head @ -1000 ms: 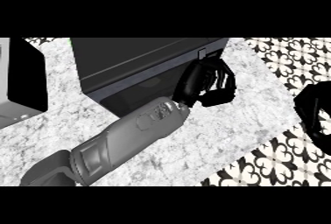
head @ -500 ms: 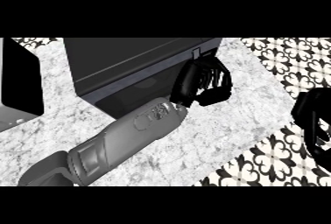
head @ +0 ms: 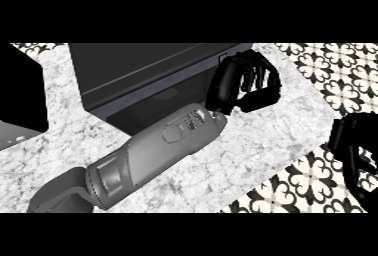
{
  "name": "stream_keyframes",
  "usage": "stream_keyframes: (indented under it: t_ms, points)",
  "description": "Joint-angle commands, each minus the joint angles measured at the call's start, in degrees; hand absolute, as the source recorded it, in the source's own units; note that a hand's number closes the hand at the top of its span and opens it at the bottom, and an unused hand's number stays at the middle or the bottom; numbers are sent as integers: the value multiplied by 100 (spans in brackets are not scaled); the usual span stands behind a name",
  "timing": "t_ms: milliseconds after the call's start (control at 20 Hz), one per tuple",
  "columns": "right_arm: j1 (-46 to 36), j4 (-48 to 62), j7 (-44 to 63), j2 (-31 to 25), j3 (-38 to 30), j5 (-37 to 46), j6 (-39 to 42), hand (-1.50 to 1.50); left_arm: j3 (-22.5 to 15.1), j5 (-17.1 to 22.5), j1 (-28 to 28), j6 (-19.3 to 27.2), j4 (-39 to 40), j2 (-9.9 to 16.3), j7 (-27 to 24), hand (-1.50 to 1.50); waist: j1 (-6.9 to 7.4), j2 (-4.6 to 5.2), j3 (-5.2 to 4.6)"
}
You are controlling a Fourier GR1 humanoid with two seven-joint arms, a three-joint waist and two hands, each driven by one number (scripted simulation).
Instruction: Pick up the milk, place it into the microwave and close the microwave
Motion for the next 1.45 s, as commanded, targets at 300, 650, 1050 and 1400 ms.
stream_keyframes:
  t_ms: [300,650,1050,1400]
  points:
    - [547,-483,175,23,584,-159,341,150,1442,1708,676,-438,-142,-45,177,150,374,170,-101]
    - [938,-883,232,174,690,-159,78,150,1434,2343,1163,-1189,-13,-45,-65,150,582,98,-81]
    - [1403,-1415,270,351,898,-16,-187,150,1258,2642,1400,-1981,236,88,-328,150,793,57,-96]
    - [1748,-1913,290,453,1015,196,-429,150,1125,2803,1416,-2456,502,147,-505,150,844,33,-94]
